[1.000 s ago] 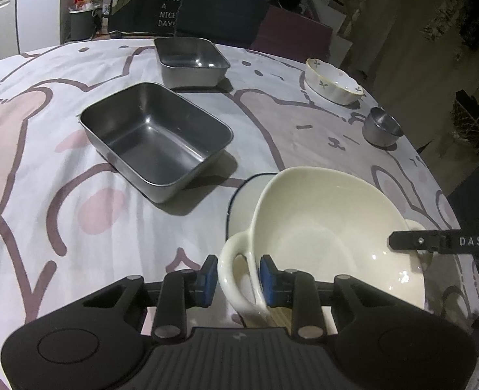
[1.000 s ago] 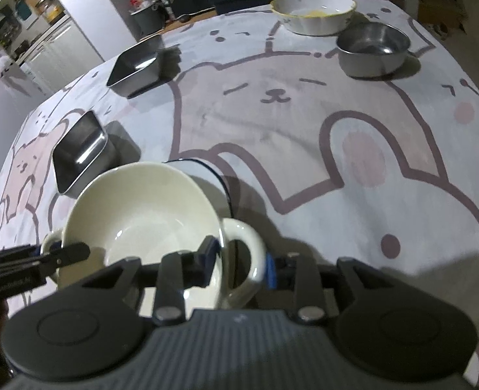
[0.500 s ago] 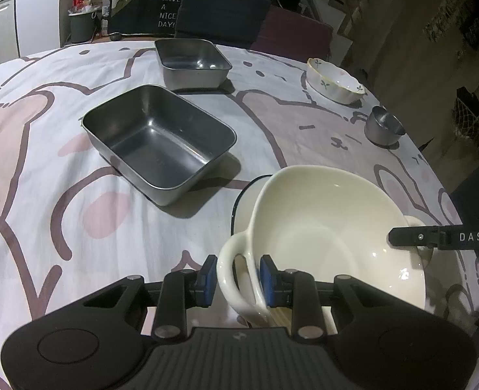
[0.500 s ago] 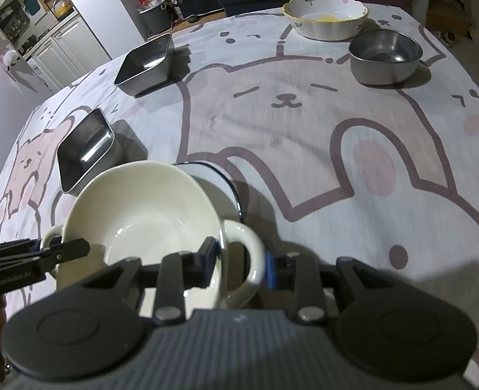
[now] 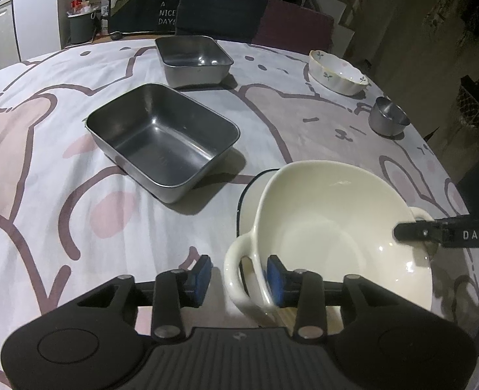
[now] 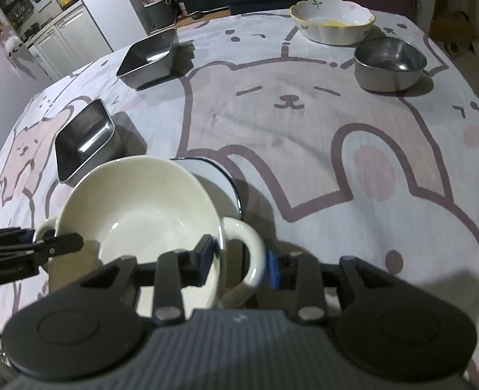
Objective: Organize plates and bowls
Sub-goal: 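Open both grippers to release the cream bowl handles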
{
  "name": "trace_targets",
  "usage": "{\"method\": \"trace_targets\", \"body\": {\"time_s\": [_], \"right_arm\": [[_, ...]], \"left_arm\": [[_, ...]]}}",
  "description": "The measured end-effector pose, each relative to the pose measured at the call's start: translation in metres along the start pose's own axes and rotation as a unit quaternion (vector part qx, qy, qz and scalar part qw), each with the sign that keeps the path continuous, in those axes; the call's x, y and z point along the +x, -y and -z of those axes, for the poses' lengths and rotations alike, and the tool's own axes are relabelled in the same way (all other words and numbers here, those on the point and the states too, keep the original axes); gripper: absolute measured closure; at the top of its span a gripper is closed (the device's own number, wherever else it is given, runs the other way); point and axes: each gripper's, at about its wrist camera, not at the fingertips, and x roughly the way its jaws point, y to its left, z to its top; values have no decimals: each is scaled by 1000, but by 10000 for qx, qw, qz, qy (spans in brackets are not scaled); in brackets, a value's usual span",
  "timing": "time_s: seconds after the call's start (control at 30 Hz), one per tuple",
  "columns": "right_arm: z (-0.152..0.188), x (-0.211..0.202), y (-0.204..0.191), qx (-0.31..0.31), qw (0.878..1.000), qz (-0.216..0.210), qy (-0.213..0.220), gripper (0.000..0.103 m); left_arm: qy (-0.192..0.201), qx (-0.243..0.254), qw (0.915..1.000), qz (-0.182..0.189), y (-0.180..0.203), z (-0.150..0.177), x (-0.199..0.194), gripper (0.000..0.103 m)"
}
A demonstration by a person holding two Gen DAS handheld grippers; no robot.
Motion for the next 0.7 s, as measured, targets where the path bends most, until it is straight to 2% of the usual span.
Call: {"method": "trace_targets", "body": {"time_s": [0.03, 0.1, 0.13, 0.3, 0.43, 0.5, 0.57, 0.63, 0.7], "right_arm": [[0, 0, 0, 1, 10000, 12, -16, 61], [0, 2, -1, -23, 9999, 8, -103, 49], [0, 3, -2, -50, 9999, -8, -126, 48], [3, 2, -6, -219, 9997, -64, -106, 40], [3, -2, -6, -173, 9998, -74, 29, 27], [4, -6, -6, -175, 9997, -71, 153, 16], [6, -9, -5, -181, 9996, -58, 207, 10], [8, -12, -3, -182, 9996, -65, 223, 9], [10, -16, -2, -196, 9995, -84, 251, 4]], "left_arm": [[-17, 0, 10000, -4, 0, 0, 0, 60], [-59, 12, 10000, -17, 0, -1, -1, 51], [-53, 27, 10000, -26, 1, 0, -1, 47], [-33, 90, 10000, -18, 4, 1, -5, 38], [-11, 105, 9999, -58, 7, 0, -9, 26], [37, 117, 9999, -83, 8, 1, -13, 19], [71, 129, 9998, -114, 9, 1, -16, 14], [96, 121, 9998, -120, 10, 1, -18, 9], [110, 104, 9998, -121, 10, 2, -21, 3]]}}
